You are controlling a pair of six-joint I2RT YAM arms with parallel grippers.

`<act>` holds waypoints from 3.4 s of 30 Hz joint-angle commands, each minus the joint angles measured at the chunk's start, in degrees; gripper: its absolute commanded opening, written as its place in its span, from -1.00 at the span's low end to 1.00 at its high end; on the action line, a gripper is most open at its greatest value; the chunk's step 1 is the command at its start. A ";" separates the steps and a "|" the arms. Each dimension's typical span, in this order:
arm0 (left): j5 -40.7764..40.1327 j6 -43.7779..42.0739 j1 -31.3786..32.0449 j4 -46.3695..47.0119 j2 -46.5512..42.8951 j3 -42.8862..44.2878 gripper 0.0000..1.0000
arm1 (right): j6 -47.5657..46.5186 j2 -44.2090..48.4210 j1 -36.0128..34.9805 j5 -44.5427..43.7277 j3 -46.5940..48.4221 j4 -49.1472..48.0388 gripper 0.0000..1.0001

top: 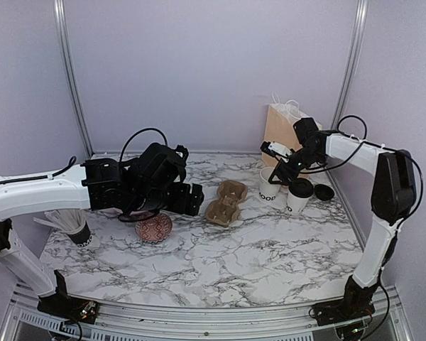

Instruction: Pack the takeout coffee

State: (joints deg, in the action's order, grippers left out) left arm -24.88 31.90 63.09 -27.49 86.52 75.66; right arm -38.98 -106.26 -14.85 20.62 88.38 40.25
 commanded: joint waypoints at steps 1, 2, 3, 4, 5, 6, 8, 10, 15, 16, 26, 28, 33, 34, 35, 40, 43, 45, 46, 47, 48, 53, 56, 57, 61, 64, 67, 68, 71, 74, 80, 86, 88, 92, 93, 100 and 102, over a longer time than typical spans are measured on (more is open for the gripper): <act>-0.17 -0.26 -0.34 0.71 -1.29 -0.36 0.92 | 0.18 -2.53 -1.14 -0.78 3.79 2.27 0.34; -0.04 -0.26 -0.34 0.70 -1.27 -0.33 0.92 | 0.10 -3.03 -1.23 -0.77 4.15 2.56 0.30; 0.00 -0.34 -0.34 0.74 -1.21 -0.33 0.92 | -0.02 -3.58 -1.23 -0.64 4.54 3.00 0.26; 0.08 -0.35 -0.34 0.73 -1.19 -0.36 0.92 | -0.23 -4.05 -1.33 -0.49 4.93 3.60 0.20; 0.10 -0.30 -0.34 0.73 -1.18 -0.43 0.92 | -0.42 -4.46 -1.40 -0.32 5.30 4.04 0.12; 0.10 -0.27 -0.34 0.68 -1.22 -0.52 0.92 | -0.58 -4.91 -1.48 -0.08 5.57 4.44 0.04; 0.10 -0.10 -0.34 0.73 -1.32 -0.68 0.92 | -0.90 -5.45 -1.70 0.24 5.89 5.22 -0.12; 0.27 0.04 -0.34 0.70 -1.36 -0.75 0.92 | -1.23 -5.86 -2.03 0.47 5.95 5.98 -0.25; 0.54 0.33 -0.34 0.69 -1.44 -1.03 0.92 | -2.27 -5.35 -3.24 1.07 5.30 7.41 -0.62; 0.58 0.35 -0.34 0.75 -1.44 -1.02 0.92 | -2.50 -4.86 -3.52 1.18 4.85 7.60 -0.69; 0.75 0.40 -0.34 0.68 -1.55 -1.00 0.92 | -4.51 7.40 -11.12 -0.62 -3.85 9.15 -1.00; 0.51 0.36 -0.34 0.70 -1.61 -1.26 0.91 | -5.04 10.87 -13.51 0.08 -5.93 11.10 -1.00; -1.81 0.17 -0.41 0.70 -2.21 -1.70 0.92 | -6.15 18.95 -22.46 4.95 -12.85 14.38 -1.00; -2.39 0.18 -0.57 0.60 -2.43 -1.85 0.93 | -6.24 20.53 -24.72 5.89 -14.10 14.63 -1.00; -2.89 0.37 -0.78 0.42 -2.75 -1.94 0.95 | -6.20 21.64 -26.93 6.50 -15.38 14.63 -1.00; -4.20 2.72 -3.10 0.12 -5.50 -3.96 0.98 | -5.21 23.92 -38.07 5.80 -18.93 13.01 -1.00; -3.59 3.32 -4.16 0.08 -6.82 -5.06 0.98 | -5.14 22.89 -40.75 5.83 -18.73 12.56 -1.00; -3.20 3.42 -4.33 0.11 -7.30 -5.48 0.98 | -5.37 21.66 -41.39 5.77 -18.67 12.29 -1.00; -3.04 3.51 -4.38 0.09 -7.39 -5.58 0.98 | -5.40 21.22 -41.57 5.93 -18.88 11.72 -1.00; -2.80 3.56 -4.38 0.11 -7.53 -5.73 0.98 | -5.40 20.78 -41.72 6.26 -19.18 11.25 -1.00; -2.57 3.57 -4.38 0.10 -7.58 -5.84 0.97 | -5.40 20.42 -41.88 6.43 -19.49 10.73 -1.00; -1.62 3.61 -4.38 0.18 -7.38 -6.06 0.97 | -5.45 18.85 -42.42 7.04 -20.61 9.03 -1.00; -1.41 3.43 -4.38 0.21 -7.25 -5.88 0.97 | -5.40 18.46 -42.65 7.27 -20.80 8.82 -1.00; -1.32 3.30 -4.38 0.21 -7.23 -5.85 0.97 | -5.36 18.46 -42.71 7.36 -20.91 8.68 -1.00; -1.11 3.31 -4.38 0.21 -6.86 -5.79 0.97 | -5.07 18.46 -42.92 7.78 -22.43 8.03 -0.94; -0.46 3.41 -4.38 0.22 -6.51 -5.70 0.97 | -5.45 18.64 -43.39 7.96 -22.50 8.98 -0.65; -0.08 3.47 -4.38 0.22 -6.29 -5.81 0.97 | -6.30 20.56 -43.42 8.93 -21.31 11.17 -0.31; 0.07 3.51 -4.38 0.24 -6.28 -5.79 0.97 | -6.74 21.44 -43.42 9.00 -20.53 12.29 -0.24; 1.05 2.70 -4.38 0.29 -5.92 -5.69 0.97 | -6.93 24.39 -42.87 8.36 -17.81 15.66 -0.20; 2.98 0.52 -4.02 1.95 -5.81 -5.88 0.97 | -7.08 27.31 -37.15 10.54 -16.04 17.94 -0.21; 3.14 -4.30 -3.15 5.84 -6.25 -7.39 0.98 | -11.65 32.43 -8.68 16.16 -14.62 22.45 -0.23; -0.71 -5.21 -3.32 5.95 -5.42 -6.84 0.98 | -12.40 31.60 15.05 13.69 -13.47 21.53 -0.26; 0.02 -5.44 -3.41 5.90 -4.79 -6.36 0.98 | -13.34 29.95 21.56 14.19 -12.85 21.04 -0.27; 2.79 -5.75 -3.41 6.13 -3.97 -6.13 0.98 | -13.90 25.98 25.81 6.06 -15.15 14.64 -0.30; 2.90 -5.76 -3.41 6.30 -4.10 -6.32 0.98 | -14.12 25.34 25.84 2.96 -16.48 11.81 -0.30; 3.87 -6.64 -3.41 7.70 -6.79 -8.85 0.98 | -18.01 18.42 26.01 -8.87 -19.67 -1.27 -0.14; 4.49 -6.97 -3.41 7.75 -6.68 -8.82 0.97 | -18.31 16.14 26.01 -9.76 -19.25 -3.18 -0.12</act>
State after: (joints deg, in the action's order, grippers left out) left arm -21.80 26.30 59.83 -21.19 81.47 67.51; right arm -54.98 -87.31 10.94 16.78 68.51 45.23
